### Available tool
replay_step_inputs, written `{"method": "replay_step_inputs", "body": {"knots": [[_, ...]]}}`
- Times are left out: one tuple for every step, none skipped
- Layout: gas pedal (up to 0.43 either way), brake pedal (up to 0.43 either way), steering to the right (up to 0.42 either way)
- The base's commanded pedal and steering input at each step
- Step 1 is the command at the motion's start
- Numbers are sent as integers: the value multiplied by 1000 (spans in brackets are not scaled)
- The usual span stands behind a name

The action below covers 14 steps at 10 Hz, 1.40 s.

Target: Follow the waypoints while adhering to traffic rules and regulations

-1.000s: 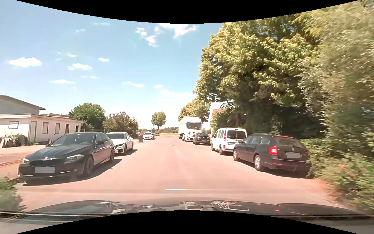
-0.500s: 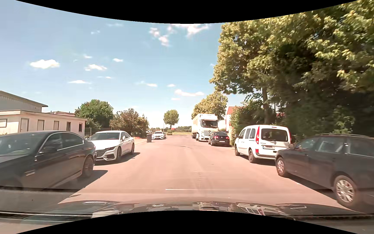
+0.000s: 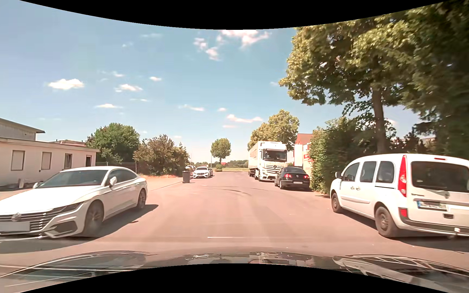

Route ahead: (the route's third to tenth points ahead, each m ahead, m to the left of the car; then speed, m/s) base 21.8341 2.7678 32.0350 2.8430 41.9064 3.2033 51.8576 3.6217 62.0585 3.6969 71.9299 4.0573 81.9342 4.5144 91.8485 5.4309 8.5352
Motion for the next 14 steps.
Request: {"method": "replay_step_inputs", "body": {"knots": [[319,0,-25],[319,0,-25],[319,0,-25],[319,0,-25],[319,0,-24],[319,0,-25],[311,0,-25],[311,0,-24],[311,0,-21],[299,0,-13],[287,0,-6],[268,0,-4],[260,0,-4],[248,0,-4]]}}
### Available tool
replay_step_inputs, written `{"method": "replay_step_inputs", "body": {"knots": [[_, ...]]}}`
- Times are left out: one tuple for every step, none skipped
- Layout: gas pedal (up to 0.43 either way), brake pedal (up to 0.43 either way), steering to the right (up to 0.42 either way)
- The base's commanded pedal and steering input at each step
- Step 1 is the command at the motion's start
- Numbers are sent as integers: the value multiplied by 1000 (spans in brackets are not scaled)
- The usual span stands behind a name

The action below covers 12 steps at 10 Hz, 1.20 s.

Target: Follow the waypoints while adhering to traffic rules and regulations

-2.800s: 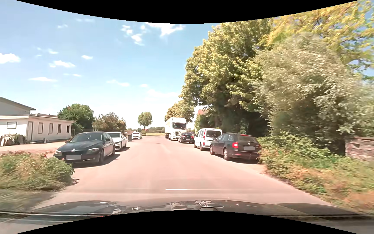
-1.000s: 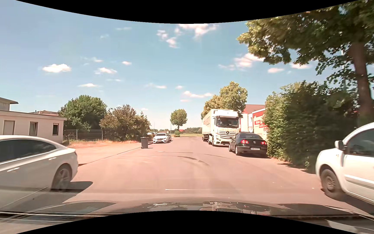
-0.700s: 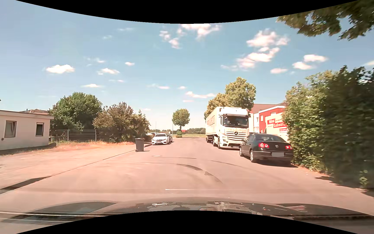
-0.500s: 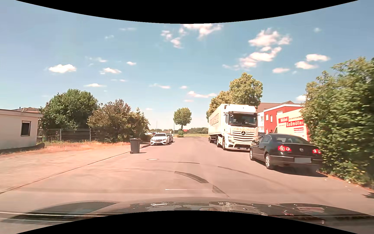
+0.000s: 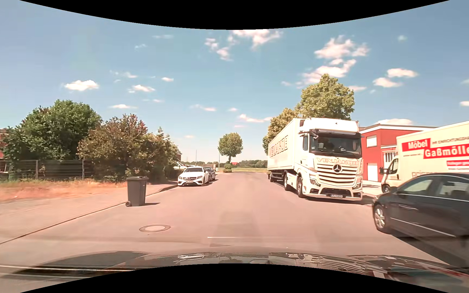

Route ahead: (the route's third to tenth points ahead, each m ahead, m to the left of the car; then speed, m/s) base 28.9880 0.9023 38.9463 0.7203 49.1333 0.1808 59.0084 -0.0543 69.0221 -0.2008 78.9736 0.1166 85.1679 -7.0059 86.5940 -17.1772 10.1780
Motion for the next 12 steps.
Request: {"method": "replay_step_inputs", "body": {"knots": [[248,0,-4],[248,0,-4],[248,0,-4],[248,0,-4],[248,0,-2],[248,0,5],[248,0,11],[240,0,10],[240,0,10],[240,0,11],[240,0,11],[228,0,11]]}}
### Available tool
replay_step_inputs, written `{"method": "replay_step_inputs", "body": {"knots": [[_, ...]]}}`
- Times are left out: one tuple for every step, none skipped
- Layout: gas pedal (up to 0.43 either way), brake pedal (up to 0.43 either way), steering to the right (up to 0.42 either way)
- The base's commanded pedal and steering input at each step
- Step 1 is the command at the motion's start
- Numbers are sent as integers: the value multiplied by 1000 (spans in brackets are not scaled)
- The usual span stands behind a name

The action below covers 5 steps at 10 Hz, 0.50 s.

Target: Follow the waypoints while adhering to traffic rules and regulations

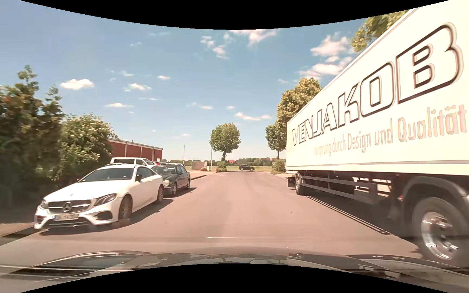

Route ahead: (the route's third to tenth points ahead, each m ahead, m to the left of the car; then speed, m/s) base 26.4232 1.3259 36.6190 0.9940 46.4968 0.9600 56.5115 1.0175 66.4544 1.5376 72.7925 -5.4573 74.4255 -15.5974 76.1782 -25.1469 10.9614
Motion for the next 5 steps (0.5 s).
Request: {"method": "replay_step_inputs", "body": {"knots": [[220,0,14],[209,0,19],[177,0,23],[169,0,24],[169,0,25]]}}
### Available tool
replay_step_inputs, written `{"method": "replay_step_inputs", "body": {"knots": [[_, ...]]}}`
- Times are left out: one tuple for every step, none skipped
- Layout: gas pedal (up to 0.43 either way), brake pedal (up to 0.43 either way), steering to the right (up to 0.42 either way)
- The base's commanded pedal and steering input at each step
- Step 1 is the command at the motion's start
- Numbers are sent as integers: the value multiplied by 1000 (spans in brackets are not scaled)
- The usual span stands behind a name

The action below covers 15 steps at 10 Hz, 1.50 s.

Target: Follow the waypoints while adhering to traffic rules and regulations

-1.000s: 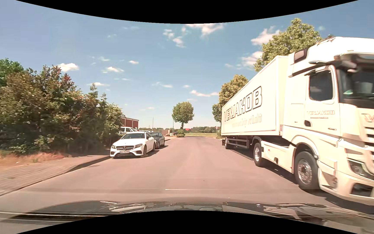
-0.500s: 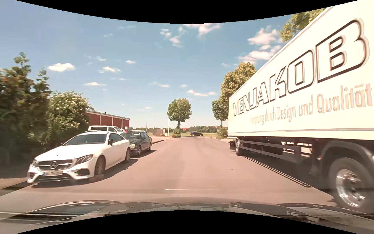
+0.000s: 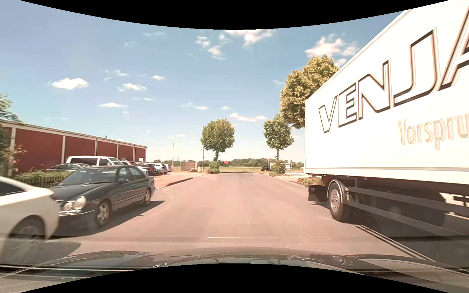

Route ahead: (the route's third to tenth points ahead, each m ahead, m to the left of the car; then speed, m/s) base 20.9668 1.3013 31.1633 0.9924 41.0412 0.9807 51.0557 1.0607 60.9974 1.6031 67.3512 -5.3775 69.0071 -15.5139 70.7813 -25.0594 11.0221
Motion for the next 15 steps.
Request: {"method": "replay_step_inputs", "body": {"knots": [[169,0,24],[169,0,23],[169,0,17],[169,0,11],[169,0,7],[157,0,0],[157,0,-1],[150,0,-1],[118,0,-5],[67,0,-8],[0,0,-8],[0,0,-8],[0,0,-9],[0,0,-8],[0,0,-8]]}}
